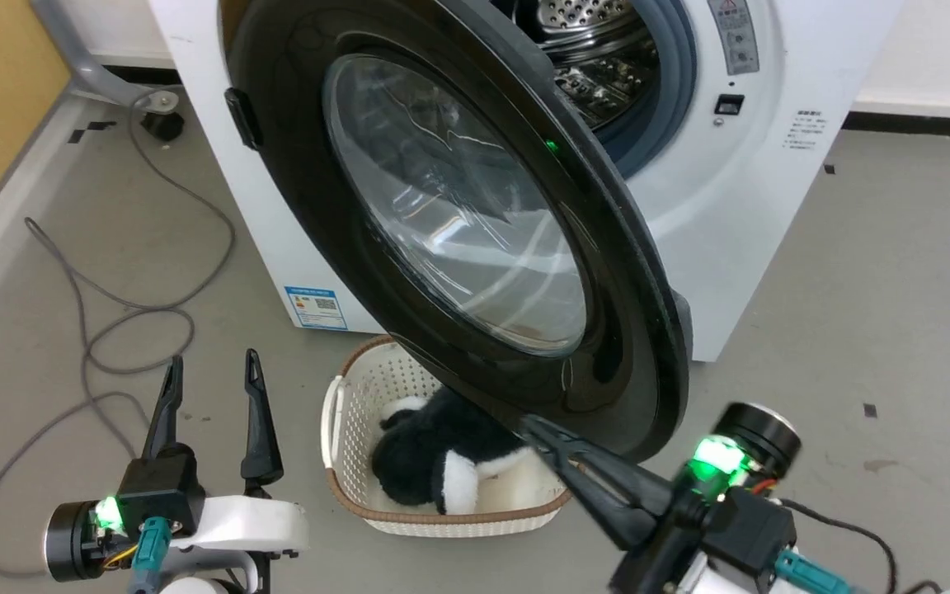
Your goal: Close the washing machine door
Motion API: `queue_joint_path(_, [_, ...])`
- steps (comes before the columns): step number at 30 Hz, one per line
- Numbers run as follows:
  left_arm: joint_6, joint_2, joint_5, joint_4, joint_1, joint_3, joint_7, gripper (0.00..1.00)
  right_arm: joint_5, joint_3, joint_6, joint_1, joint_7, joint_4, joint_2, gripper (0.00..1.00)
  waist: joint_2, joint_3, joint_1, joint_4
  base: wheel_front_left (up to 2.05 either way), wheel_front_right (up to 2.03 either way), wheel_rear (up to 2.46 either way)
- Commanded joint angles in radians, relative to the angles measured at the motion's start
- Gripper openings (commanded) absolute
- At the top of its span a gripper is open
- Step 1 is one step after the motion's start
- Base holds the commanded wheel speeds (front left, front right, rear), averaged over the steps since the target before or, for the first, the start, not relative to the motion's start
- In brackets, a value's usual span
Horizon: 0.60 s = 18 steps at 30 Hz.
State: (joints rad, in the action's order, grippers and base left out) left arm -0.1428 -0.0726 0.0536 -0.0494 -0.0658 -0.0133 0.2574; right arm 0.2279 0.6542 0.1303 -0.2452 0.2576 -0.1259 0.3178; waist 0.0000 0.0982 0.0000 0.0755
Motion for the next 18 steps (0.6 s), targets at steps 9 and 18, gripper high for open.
queue_joint_path(9, [0.004, 0.011, -0.017, 0.012, -0.010, -0.002, 0.004, 1.00, 0.002, -0.186, 0.000, 0.044, 0.004, 0.166, -0.015, 0.00, 0.0000, 0.029, 0.0000, -0.015, 0.00, 0.00, 0.00])
queue_joint_path(18, [0.004, 0.015, -0.033, 0.028, -0.042, -0.027, 0.004, 1.00, -0.008, -0.319, 0.000, -0.014, 0.004, 0.263, -0.043, 0.00, 0.0000, 0.086, 0.0000, -0.003, 0.00, 0.00, 0.00])
